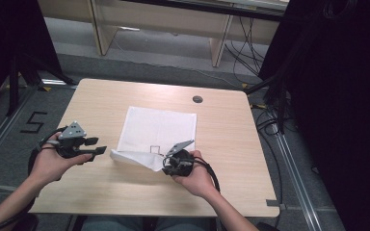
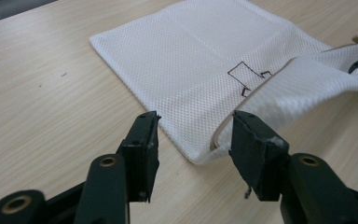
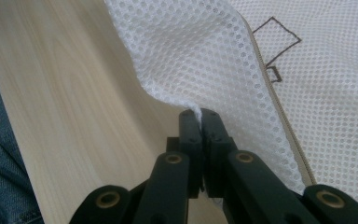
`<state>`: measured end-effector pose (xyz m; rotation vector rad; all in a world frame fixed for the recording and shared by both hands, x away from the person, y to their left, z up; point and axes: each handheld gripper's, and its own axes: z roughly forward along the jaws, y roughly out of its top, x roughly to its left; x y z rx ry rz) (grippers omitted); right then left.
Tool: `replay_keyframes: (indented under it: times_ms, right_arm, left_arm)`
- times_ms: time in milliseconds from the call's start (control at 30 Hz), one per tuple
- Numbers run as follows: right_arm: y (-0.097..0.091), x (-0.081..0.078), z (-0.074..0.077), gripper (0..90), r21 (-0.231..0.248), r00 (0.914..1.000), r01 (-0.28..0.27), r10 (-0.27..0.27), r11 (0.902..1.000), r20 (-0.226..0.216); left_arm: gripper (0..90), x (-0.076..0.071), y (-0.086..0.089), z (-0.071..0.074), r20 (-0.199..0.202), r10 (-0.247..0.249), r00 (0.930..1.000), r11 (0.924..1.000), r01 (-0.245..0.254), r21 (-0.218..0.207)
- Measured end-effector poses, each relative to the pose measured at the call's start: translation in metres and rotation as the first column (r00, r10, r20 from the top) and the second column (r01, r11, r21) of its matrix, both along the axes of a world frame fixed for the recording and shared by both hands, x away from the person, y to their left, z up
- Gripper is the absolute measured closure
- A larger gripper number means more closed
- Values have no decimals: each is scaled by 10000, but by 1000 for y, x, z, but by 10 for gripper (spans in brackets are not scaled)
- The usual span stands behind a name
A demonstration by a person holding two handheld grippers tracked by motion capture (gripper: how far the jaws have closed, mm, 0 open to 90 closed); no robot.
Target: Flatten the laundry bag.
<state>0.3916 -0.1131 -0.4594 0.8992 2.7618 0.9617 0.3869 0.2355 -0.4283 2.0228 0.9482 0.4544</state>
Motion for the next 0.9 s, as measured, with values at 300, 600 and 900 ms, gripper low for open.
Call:
replay_keyframes:
  times_ms: [300, 600, 900]
  right_arm:
    - [2, -3, -4, 893, -271, 9996, -185, 179, 9995, -234]
    - [2, -8, -8, 893, -395, 9975, -571, 554, 9976, -430]
    - [3, -11, -9, 891, -481, 9962, -651, 621, 9967, -616]
  left_arm:
    - [509, 6, -15, -4, -222, -344, 9992, 9993, 347, 150]
    - [502, 15, -45, -18, -689, -1140, 9911, 9897, 1193, 792]
    - [502, 18, -59, -32, -1020, -1422, 9846, 9824, 1529, 1070]
